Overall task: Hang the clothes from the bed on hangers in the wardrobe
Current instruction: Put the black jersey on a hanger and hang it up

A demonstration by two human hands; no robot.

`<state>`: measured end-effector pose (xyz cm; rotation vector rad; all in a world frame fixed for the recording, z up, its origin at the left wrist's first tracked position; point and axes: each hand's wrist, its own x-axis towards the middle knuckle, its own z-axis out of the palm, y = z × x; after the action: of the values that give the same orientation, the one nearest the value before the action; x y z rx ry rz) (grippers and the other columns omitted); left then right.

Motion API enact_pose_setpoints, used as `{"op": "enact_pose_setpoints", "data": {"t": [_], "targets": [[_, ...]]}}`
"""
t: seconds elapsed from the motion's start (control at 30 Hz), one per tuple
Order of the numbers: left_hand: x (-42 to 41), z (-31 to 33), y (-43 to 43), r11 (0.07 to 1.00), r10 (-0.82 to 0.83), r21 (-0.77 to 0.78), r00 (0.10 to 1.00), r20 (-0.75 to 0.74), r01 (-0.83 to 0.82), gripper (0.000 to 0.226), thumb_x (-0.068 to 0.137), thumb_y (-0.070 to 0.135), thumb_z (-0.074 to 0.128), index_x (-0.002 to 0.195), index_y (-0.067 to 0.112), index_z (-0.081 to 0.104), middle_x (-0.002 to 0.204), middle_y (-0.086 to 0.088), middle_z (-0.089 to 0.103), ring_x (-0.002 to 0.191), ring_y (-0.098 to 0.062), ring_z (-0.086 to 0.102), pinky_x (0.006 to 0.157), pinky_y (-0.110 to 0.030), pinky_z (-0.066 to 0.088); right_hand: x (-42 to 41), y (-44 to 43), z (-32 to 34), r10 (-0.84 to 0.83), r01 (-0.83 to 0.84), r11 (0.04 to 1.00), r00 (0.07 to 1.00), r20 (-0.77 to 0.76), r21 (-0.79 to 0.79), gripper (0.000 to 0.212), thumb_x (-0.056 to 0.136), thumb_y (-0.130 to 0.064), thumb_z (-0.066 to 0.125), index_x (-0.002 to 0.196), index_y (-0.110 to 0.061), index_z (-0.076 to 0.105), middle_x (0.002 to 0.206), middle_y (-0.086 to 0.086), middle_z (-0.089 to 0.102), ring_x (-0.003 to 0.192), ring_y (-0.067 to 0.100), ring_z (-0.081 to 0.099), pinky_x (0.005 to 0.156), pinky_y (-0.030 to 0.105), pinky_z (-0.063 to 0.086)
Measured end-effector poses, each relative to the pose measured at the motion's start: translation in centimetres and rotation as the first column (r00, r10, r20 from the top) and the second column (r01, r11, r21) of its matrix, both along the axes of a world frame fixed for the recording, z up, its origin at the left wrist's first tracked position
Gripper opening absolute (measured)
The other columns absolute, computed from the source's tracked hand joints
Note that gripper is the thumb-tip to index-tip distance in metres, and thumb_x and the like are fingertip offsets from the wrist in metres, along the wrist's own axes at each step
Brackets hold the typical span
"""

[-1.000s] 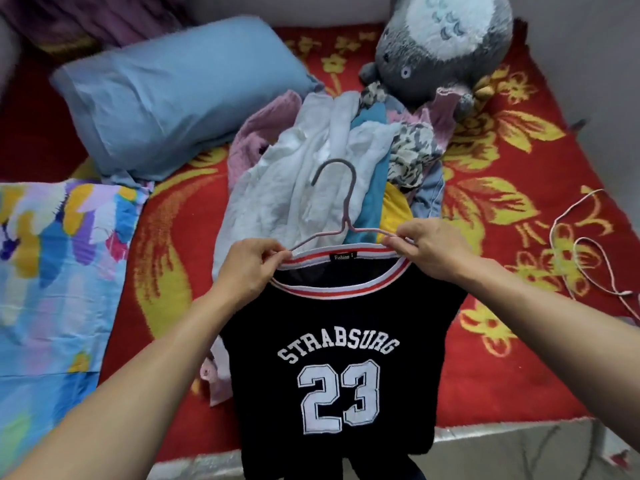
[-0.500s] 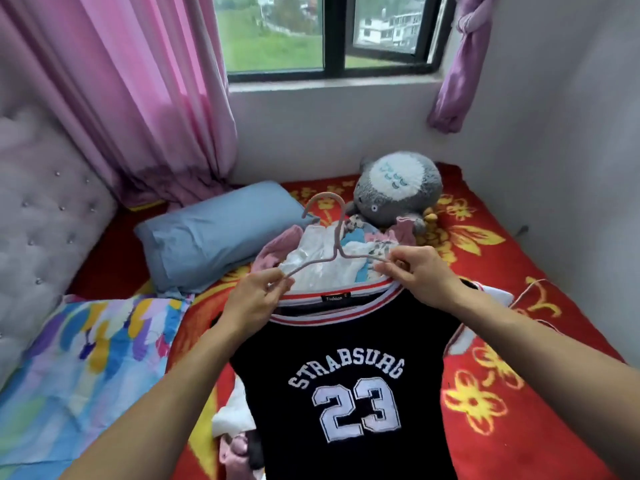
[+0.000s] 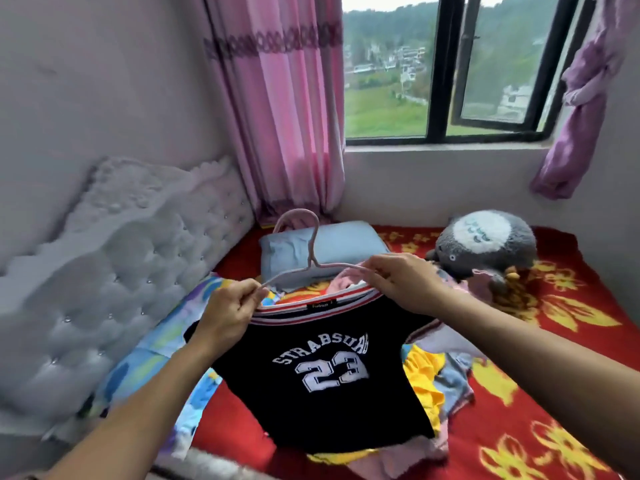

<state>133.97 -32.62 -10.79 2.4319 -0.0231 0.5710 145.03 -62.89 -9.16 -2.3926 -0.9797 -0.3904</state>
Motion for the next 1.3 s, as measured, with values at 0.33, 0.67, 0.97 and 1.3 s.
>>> {"op": "enact_pose_setpoints", "data": {"t": [0.33,0.67,0.97,1.3], "targets": [[-28.1,5.1,5.6,0.845,0.534,0.054,0.835,-0.129,-0.532,0.02,0.092,0.027,0.062,0.075,0.017,0.065,0.063,0.014,0.057,0.062,-0.002,0.05,0.068,-0.027,0.04,-17.9,16.8,6.0,0.602,-0.58,0.798,0.775,-0.193,0.162,0.011,0.088,-0.04,0.062,0.091,-0.032,0.068,0.056,0.001,0.054,0.051,0.009,0.043,0.059,0.04,0.045],[-60.5,7.1,8.6,0.418,0.904,0.156,0.395,-0.161,-0.895,0.007,0.084,0.032,0.069,0.079,0.028,0.068,0.082,0.008,0.066,0.078,-0.009,0.062,0.076,-0.032,0.051,-42.0,29.2,7.8,0.79,-0.821,0.568,0.528,-0.313,0.048,0.023,0.089,-0.033,0.063,0.071,-0.019,0.066,0.063,0.005,0.063,0.056,0.01,0.049,0.059,0.032,0.042],[-86.6,8.3,7.0,0.153,0.959,0.206,0.095,-0.265,-0.967,0.01,0.086,0.032,0.067,0.079,0.026,0.064,0.077,0.007,0.067,0.074,-0.011,0.063,0.073,-0.032,0.052,-63.7,38.6,8.8,0.708,-0.791,0.596,0.436,-0.556,0.139,0.025,0.09,-0.019,0.064,0.066,-0.013,0.067,0.059,0.002,0.056,0.053,0.015,0.049,0.049,0.024,0.037],[-97.1,8.7,10.6,0.069,0.958,0.221,0.003,-0.286,-0.973,0.011,0.088,0.037,0.065,0.087,0.026,0.065,0.084,0.005,0.067,0.079,-0.011,0.063,0.077,-0.034,0.054,-73.1,51.4,16.8,0.656,-0.586,0.7,0.298,-0.694,0.409,0.025,0.088,0.002,0.048,0.064,-0.002,0.056,0.054,0.009,0.044,0.038,0.016,0.038,0.034,0.018,0.029]]}}
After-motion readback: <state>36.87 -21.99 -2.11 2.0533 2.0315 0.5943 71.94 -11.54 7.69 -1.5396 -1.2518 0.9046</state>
